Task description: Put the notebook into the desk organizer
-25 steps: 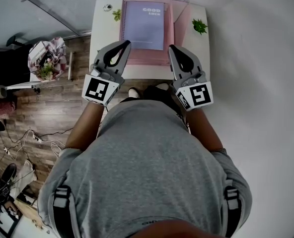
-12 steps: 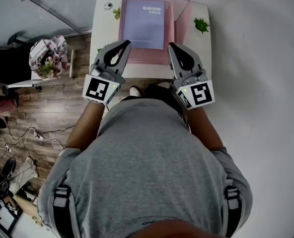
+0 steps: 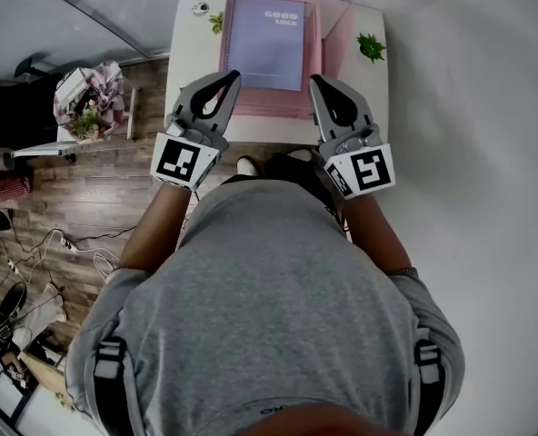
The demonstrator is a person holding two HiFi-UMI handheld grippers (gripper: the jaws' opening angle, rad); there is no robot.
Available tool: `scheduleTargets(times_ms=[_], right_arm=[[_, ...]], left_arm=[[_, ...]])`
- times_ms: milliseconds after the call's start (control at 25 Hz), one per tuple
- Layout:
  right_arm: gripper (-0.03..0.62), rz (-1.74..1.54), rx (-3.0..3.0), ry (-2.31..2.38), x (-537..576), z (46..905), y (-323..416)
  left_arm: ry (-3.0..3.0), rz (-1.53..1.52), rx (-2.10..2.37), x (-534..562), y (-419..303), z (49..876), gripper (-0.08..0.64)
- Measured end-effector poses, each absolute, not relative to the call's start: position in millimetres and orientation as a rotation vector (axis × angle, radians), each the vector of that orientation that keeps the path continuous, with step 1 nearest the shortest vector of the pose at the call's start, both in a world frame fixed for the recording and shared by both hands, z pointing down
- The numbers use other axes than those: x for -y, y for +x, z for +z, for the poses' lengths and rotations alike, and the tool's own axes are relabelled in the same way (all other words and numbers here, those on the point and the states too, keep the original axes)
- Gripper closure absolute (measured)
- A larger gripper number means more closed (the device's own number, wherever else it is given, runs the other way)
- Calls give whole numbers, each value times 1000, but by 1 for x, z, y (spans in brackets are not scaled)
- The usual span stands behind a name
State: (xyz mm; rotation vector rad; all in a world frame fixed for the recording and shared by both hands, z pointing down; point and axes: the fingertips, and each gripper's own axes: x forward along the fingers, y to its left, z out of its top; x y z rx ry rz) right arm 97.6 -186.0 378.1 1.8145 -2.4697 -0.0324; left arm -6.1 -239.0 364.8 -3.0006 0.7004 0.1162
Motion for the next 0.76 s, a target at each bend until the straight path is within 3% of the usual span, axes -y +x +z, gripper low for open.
scheduleTargets(times_ms=[760], right_arm=[[586,-34,2454,1820,193,379,95]], left_arm=[[-2995,101,-694,244,-12,367,541]])
